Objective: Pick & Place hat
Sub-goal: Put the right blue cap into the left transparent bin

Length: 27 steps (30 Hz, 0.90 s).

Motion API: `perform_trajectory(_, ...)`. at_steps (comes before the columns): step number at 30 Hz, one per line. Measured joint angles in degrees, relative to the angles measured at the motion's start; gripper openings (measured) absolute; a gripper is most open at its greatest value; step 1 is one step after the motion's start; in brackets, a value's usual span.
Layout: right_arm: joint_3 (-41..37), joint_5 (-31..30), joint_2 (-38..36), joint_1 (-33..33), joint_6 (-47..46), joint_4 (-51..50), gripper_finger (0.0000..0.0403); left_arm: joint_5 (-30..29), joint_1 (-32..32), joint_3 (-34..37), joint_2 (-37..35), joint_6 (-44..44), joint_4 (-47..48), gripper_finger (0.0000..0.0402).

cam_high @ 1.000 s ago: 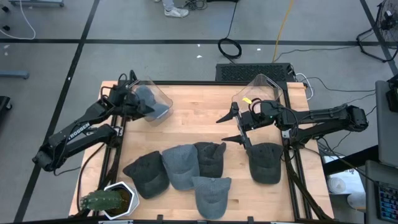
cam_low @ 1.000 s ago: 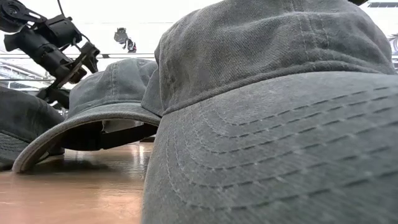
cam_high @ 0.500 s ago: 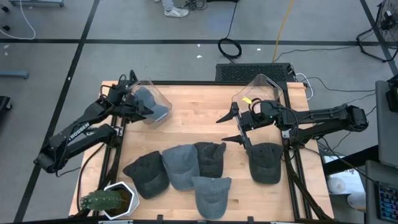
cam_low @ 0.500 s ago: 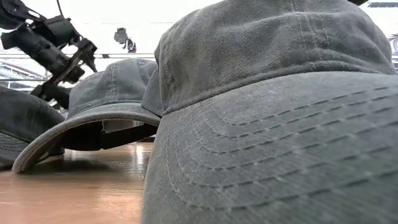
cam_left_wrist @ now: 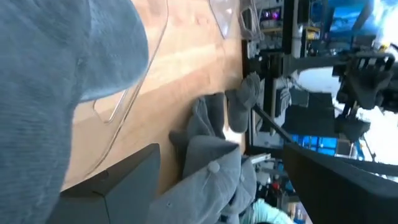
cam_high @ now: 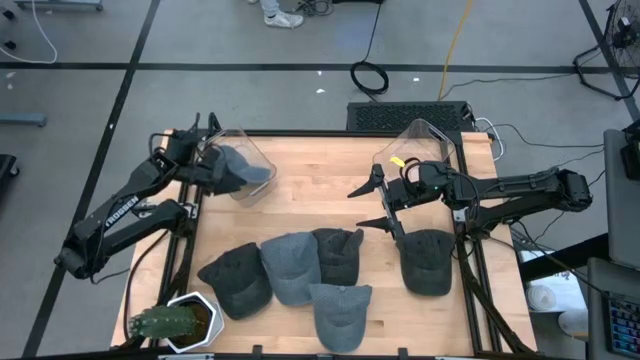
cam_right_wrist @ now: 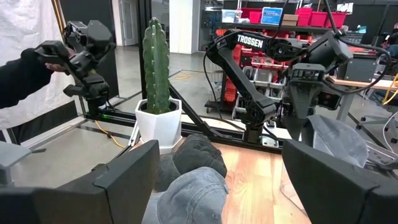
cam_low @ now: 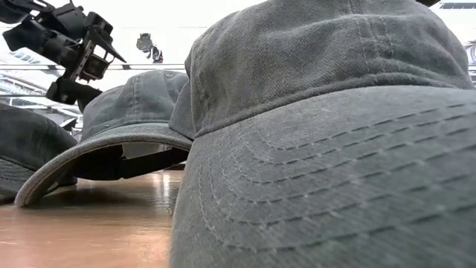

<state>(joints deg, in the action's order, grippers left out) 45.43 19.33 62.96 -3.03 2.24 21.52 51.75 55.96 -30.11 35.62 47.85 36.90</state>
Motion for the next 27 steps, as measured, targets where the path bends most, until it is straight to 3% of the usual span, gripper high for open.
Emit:
perform_trajectory(3, 0.0, 0.02, 0.0, 0.0, 0.0, 0.0, 0.0329, 3.07, -0.13, 0.02, 0.0, -3.64, 1.54, 0.0349)
perform_trajectory(7, 0.01, 0.01, 0.0, 0.0, 0.03, 0.02, 0.0329, 11.3, -1.54, 0.04, -0.01, -8.5, 1.56, 0.0349)
perform_trajectory(14, 0.0, 0.02, 0.0, 0.0, 0.01, 0.02, 0.0329, 17.25, -4.2, 0.07, 0.0, -12.43, 1.76, 0.0349)
perform_trajectory(21, 0.0, 0.02, 0.0, 0.0, -0.01, 0.02, 0.0329, 18.52, -6.66, 0.11, -0.15, -17.13, -0.69, 0.0349)
perform_trajectory(27, 0.0, 0.02, -0.02, 0.0, 0.0, 0.02, 0.0329, 14.48, -7.73, 0.11, -1.72, -12.06, -16.15, 0.0349)
